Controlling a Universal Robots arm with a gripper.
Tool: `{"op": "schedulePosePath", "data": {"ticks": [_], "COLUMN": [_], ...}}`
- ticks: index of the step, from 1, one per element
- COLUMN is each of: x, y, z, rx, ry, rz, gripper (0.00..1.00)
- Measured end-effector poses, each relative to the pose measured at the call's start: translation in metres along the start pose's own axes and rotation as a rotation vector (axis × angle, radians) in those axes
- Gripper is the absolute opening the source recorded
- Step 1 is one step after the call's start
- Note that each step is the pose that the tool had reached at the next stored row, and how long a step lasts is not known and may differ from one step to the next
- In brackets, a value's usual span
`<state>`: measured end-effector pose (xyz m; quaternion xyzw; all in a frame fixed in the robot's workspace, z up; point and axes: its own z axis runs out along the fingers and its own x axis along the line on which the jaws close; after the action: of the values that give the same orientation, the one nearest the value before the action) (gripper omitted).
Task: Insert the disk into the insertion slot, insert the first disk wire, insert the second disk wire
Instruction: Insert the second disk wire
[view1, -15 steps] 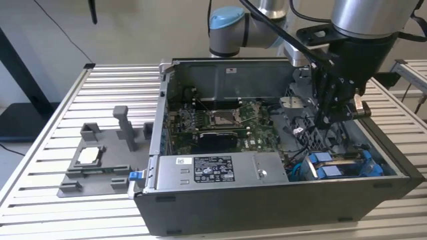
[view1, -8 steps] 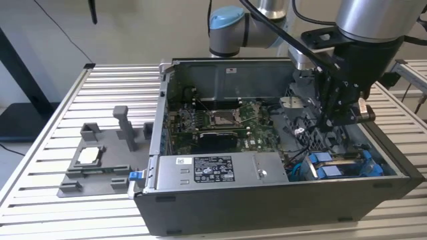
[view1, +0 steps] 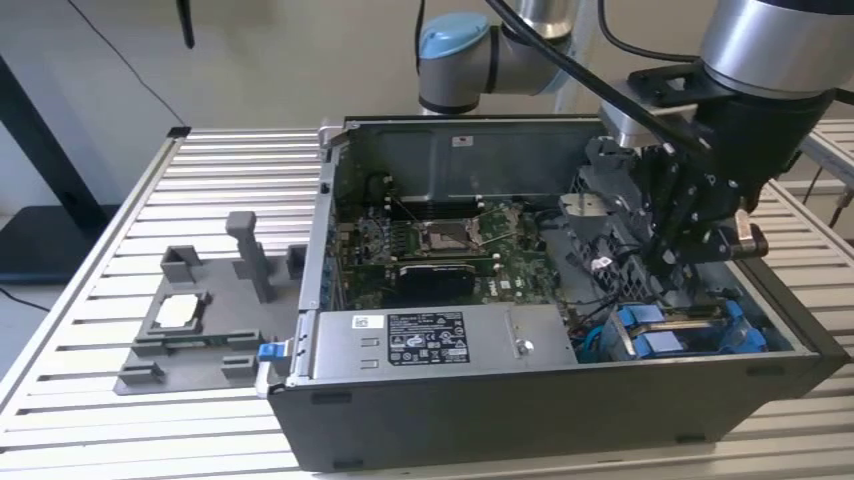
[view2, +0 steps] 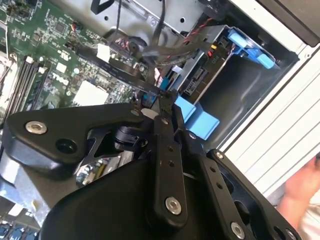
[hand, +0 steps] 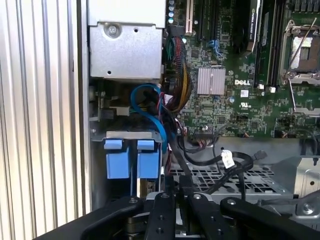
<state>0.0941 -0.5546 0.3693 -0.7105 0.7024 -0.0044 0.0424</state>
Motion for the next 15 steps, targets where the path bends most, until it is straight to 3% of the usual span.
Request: {"op": "schedulePosePath", "data": {"ticks": [4,15], "x": [0.0061,0.0126], "y": [-0.0031,-0.0095], "z": [0.0018,0.0055], "rx": [-0.0118,-0.0194], "ry": [-0.0002,-0.0001], "rz": [0.001,0.010], "gripper": [0.16,0.16]}}
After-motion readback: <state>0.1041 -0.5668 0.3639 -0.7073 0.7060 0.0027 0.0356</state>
